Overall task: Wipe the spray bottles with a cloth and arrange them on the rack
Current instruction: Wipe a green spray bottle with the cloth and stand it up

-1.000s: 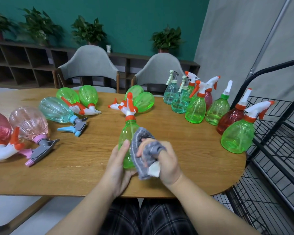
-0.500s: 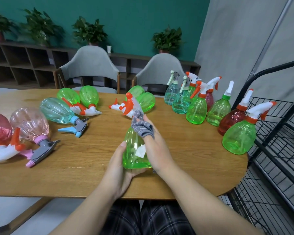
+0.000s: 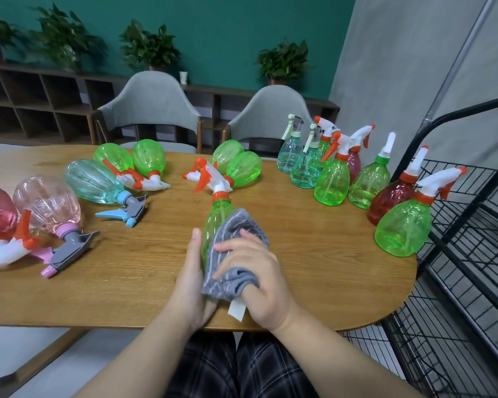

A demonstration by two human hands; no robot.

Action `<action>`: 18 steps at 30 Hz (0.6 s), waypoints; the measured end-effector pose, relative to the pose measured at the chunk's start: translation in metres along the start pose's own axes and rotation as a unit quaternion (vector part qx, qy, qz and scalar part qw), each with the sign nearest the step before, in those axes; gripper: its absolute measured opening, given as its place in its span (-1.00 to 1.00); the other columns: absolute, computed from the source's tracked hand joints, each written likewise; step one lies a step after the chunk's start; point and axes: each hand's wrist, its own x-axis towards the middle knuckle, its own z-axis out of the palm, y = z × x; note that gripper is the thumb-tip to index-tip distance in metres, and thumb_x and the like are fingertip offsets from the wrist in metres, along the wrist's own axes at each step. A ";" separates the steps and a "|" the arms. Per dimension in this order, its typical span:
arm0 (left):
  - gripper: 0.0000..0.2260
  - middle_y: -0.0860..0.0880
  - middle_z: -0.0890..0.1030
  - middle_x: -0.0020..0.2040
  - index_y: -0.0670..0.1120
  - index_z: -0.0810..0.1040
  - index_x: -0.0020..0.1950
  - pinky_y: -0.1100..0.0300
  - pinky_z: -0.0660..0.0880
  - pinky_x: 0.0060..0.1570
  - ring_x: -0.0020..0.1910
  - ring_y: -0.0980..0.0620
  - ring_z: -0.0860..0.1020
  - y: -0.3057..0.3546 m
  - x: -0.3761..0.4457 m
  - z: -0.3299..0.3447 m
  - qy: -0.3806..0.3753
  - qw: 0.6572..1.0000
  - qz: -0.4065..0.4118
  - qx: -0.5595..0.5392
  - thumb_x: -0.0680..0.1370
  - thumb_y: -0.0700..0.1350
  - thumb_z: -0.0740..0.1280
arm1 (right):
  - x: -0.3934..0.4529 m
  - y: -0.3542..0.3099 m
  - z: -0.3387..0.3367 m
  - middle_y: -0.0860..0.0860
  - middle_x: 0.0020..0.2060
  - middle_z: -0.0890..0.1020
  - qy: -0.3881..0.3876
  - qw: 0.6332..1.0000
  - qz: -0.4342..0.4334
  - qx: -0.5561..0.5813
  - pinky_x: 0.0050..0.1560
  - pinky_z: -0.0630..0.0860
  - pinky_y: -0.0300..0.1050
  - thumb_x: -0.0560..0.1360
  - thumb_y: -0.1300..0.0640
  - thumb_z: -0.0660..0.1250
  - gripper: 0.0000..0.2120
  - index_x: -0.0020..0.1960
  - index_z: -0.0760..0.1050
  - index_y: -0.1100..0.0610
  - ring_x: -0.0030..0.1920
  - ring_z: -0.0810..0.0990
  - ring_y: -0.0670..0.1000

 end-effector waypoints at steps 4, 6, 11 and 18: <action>-0.15 -0.29 0.56 0.28 -0.19 0.44 0.40 -0.02 0.61 0.06 0.26 -0.20 0.56 -0.001 0.002 -0.003 0.034 0.999 0.000 0.016 0.33 0.38 0.38 | -0.004 0.001 -0.003 0.11 -0.30 0.67 0.022 0.999 -0.019 0.043 0.21 0.41 -0.12 0.24 0.12 0.12 -0.71 -0.38 0.55 0.26 -0.19 0.62 0.03; -0.01 -0.29 0.55 0.29 -0.21 0.42 0.41 -0.05 0.60 0.07 0.27 -0.22 0.54 -0.003 0.005 -0.004 0.055 0.998 0.017 0.024 0.16 0.34 0.57 | -0.005 0.000 -0.007 0.15 -0.40 0.60 0.032 0.997 0.007 0.065 0.00 0.48 -0.04 0.27 0.13 0.14 -0.71 -0.41 0.52 0.30 -0.32 0.56 0.10; -0.12 -0.22 0.64 0.17 -0.16 0.50 0.30 -0.06 0.64 -0.20 0.06 -0.16 0.66 -0.004 0.004 -0.003 0.034 0.999 0.024 0.014 0.11 0.23 0.64 | 0.010 -0.007 -0.023 0.06 -0.48 0.51 0.298 0.811 0.327 0.383 -0.25 0.41 -0.11 0.38 0.09 0.22 -0.74 -0.47 0.47 0.11 -0.44 0.48 0.01; -0.61 -0.18 0.68 0.07 -0.09 0.58 0.17 0.02 0.64 -0.23 -0.09 -0.11 0.68 -0.003 0.001 -0.001 0.000 0.999 0.022 0.037 0.45 0.11 0.31 | 0.043 -0.006 -0.026 0.14 -0.23 0.60 0.295 0.730 0.443 0.429 -0.12 0.50 -0.03 0.52 0.08 0.23 -0.81 -0.10 0.52 0.19 -0.22 0.58 0.11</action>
